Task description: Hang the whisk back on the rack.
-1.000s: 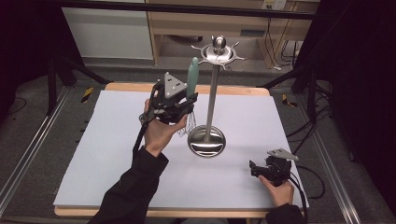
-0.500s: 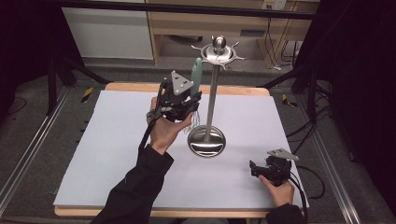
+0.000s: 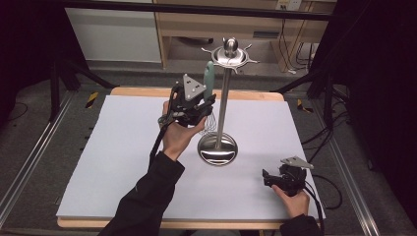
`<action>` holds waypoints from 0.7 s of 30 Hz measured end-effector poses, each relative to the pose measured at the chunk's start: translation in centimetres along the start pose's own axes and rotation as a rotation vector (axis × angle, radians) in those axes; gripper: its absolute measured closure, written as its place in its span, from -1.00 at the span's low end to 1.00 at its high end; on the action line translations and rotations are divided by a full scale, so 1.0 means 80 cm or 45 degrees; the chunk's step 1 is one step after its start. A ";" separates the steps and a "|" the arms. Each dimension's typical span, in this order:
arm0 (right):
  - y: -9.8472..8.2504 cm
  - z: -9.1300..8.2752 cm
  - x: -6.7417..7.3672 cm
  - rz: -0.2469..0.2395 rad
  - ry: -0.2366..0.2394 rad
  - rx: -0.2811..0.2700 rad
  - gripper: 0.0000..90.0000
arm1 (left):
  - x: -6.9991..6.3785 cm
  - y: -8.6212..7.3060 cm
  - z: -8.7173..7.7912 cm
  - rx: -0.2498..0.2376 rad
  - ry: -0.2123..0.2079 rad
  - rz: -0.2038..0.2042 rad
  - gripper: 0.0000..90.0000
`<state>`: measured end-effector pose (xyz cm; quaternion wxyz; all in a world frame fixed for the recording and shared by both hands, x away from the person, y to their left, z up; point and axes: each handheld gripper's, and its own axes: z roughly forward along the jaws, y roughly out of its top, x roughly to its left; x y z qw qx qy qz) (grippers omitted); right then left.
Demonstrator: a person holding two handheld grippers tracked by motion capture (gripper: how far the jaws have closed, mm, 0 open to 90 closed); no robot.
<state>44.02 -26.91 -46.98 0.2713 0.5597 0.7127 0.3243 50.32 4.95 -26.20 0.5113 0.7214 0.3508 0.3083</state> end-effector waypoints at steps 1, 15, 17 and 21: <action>0.000 0.000 0.000 0.000 0.000 0.000 -0.83 | 0.000 0.000 0.000 0.000 0.000 0.000 0.40; 0.000 -0.001 -0.001 0.006 -0.005 -0.004 -0.83 | 0.013 -0.022 -0.025 -0.115 -0.065 0.059 -0.07; 0.000 -0.001 -0.001 0.012 -0.006 -0.006 -0.83 | 0.015 -0.027 -0.032 -0.129 -0.074 0.069 -0.11; 0.000 -0.002 -0.002 0.010 -0.012 -0.014 -0.83 | 0.021 -0.037 -0.045 -0.127 -0.095 0.068 -0.15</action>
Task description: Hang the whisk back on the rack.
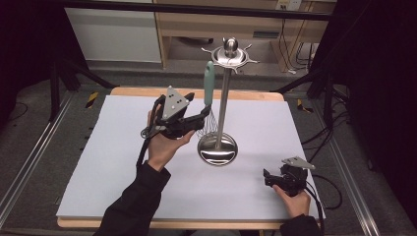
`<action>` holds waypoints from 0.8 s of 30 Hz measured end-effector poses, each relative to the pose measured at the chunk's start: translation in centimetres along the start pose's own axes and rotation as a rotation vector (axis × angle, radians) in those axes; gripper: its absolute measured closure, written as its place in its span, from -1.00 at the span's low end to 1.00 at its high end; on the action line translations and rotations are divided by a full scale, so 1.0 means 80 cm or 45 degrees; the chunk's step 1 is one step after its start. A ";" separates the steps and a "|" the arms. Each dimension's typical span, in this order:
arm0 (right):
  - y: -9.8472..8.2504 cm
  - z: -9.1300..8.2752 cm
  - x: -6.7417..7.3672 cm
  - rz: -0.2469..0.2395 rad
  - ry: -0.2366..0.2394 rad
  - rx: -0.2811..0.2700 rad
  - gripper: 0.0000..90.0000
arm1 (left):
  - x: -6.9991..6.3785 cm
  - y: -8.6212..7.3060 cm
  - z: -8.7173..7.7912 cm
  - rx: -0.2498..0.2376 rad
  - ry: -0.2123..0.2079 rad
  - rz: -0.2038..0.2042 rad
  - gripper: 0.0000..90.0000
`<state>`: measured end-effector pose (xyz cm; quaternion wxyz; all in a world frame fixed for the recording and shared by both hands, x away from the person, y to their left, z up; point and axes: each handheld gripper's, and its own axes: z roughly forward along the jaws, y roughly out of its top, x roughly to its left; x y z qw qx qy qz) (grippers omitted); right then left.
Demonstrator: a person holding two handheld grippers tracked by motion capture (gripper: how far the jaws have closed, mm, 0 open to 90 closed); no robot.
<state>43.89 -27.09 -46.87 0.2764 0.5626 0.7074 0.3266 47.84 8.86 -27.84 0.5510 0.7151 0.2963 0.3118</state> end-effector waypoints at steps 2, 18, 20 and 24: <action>0.000 0.000 0.000 -0.003 -0.002 0.000 -0.83 | 0.002 -0.004 -0.006 0.008 -0.010 -0.008 -0.16; -0.003 -0.004 0.002 -0.059 -0.060 -0.001 -0.84 | 0.019 -0.079 -0.035 0.191 -0.041 -0.014 -0.25; -0.004 -0.005 0.002 -0.060 -0.062 -0.001 -0.85 | 0.023 -0.091 -0.037 0.215 -0.039 -0.023 -0.26; -0.005 -0.006 0.002 -0.051 -0.068 0.001 -0.88 | 0.033 -0.119 -0.045 0.250 -0.028 -0.064 -0.26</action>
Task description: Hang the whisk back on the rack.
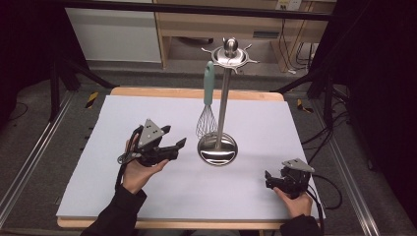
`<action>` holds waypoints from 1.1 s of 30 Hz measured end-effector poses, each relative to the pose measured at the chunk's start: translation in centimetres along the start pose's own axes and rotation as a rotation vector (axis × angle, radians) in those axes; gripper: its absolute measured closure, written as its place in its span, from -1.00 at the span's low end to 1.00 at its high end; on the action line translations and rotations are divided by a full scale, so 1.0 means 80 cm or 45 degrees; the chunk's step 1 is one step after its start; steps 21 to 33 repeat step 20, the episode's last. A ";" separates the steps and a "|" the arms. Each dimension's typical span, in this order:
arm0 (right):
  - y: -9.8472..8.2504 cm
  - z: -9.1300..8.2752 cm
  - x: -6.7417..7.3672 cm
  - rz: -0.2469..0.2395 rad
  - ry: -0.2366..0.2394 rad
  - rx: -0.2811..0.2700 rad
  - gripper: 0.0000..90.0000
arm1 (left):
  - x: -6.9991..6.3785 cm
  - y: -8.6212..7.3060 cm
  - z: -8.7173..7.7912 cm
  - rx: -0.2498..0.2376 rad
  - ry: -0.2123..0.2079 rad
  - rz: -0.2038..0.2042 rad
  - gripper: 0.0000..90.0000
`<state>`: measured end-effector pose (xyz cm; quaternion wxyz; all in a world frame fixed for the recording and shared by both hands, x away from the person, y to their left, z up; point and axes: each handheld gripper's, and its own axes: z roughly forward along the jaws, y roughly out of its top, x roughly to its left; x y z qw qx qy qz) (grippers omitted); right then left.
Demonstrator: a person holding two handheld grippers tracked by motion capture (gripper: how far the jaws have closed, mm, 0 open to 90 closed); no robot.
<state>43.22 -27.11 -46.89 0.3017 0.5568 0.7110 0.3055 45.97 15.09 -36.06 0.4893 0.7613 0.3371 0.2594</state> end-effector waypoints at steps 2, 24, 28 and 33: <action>-0.001 -0.001 -0.001 -0.004 0.003 -0.003 -0.88 | 0.005 -0.013 -0.002 0.024 0.010 -0.003 -0.27; -0.012 0.006 -0.006 -0.033 -0.055 0.061 -0.86 | 0.075 -0.120 -0.033 0.182 0.196 -0.164 -0.31; -0.012 0.006 -0.006 -0.033 -0.055 0.061 -0.86 | 0.075 -0.120 -0.033 0.182 0.196 -0.164 -0.31; -0.012 0.006 -0.006 -0.033 -0.055 0.061 -0.86 | 0.075 -0.120 -0.033 0.182 0.196 -0.164 -0.31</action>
